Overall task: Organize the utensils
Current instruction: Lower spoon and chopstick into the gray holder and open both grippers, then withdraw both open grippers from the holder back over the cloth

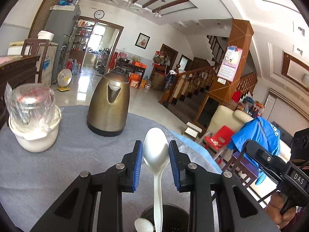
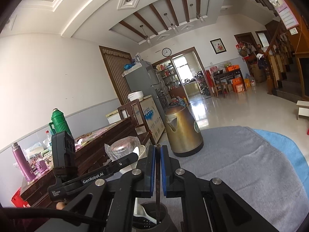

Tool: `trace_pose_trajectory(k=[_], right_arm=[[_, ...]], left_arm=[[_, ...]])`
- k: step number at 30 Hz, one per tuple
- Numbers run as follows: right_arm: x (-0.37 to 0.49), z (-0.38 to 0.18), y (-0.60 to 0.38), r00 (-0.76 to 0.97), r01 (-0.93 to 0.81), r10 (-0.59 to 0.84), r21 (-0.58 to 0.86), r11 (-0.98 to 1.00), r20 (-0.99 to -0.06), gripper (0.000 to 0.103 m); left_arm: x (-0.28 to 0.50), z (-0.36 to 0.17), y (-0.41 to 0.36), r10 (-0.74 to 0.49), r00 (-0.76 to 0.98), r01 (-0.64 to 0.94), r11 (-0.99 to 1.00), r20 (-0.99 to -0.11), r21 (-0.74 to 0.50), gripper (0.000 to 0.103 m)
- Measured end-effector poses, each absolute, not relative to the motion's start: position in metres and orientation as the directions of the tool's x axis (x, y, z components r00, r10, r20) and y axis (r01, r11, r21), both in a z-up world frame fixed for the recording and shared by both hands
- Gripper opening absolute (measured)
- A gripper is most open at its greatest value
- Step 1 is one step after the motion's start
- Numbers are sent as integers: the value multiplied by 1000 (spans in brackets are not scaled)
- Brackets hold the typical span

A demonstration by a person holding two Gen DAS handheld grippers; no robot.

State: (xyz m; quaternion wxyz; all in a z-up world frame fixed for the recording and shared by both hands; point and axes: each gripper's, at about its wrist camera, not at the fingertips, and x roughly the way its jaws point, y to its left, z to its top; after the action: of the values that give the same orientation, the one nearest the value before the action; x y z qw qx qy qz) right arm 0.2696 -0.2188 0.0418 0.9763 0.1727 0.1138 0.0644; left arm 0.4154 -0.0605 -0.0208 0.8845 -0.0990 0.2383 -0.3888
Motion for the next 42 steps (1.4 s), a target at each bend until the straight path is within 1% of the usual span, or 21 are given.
trace_pose_trajectory(k=[4,6,8,13,16,19,21,23,24,25,26,27,29,33,34,36,38,39,42], right_arm=[[268,37,-218,958,-102,191,365,926,-216,6],[263,37,-217,957,-111,198,366,924,-210,6],[261,37,-217,948,-136,232,381,914,-217,8],[254,34,-219,933,-151,267,414,898,-240,8],[247,33,-224,926,-155,288,448,880,-243,8],[236,35,-230,931,-154,284,460,874,-227,8],[225,37,-236,939,-146,270,461,875,-215,8],[215,36,-245,944,-133,254,463,876,-210,8],[211,34,-249,945,-125,248,466,876,-212,8],[207,32,-253,945,-118,244,471,874,-217,8],[203,28,-259,944,-108,241,479,871,-225,8],[200,23,-265,942,-95,238,489,867,-238,8],[196,15,-275,935,-76,238,508,858,-262,8],[188,-6,-292,914,-40,246,531,846,-322,9],[186,-10,-295,911,-34,243,526,850,-334,10],[181,-19,-300,899,-29,251,523,852,-358,17],[174,-28,-304,887,-29,263,524,851,-379,34],[170,-33,-305,886,-25,260,520,854,-384,38],[155,-48,-309,883,-19,254,512,859,-394,39]], left_arm=[[411,-31,-57,-729,587,621,684,-352,-382,29],[409,-36,-55,-728,586,612,685,-356,-394,29],[405,-40,-52,-727,582,607,687,-365,-400,29],[397,-40,-41,-731,572,600,683,-374,-417,29],[388,-40,-34,-722,574,598,692,-387,-403,29],[373,-40,-18,-707,590,579,707,-391,-406,29],[362,-41,-7,-688,602,554,725,-406,-409,35],[350,-44,7,-659,623,513,751,-421,-417,43],[342,-47,13,-643,633,488,764,-432,-422,46],[336,-52,18,-624,638,461,779,-452,-426,53],[326,-58,24,-599,641,424,797,-480,-430,54],[321,-62,27,-586,642,401,806,-494,-435,55],[304,-74,30,-543,631,334,835,-553,-438,57],[277,-93,23,-481,585,265,874,-653,-407,57],[269,-96,19,-461,576,255,886,-674,-388,57],[256,-102,7,-421,558,246,907,-715,-342,57],[243,-108,-3,-399,537,246,917,-743,-314,58],[237,-110,-9,-392,523,247,920,-757,-305,58],[221,-114,-27,-348,497,262,934,-795,-245,58]])
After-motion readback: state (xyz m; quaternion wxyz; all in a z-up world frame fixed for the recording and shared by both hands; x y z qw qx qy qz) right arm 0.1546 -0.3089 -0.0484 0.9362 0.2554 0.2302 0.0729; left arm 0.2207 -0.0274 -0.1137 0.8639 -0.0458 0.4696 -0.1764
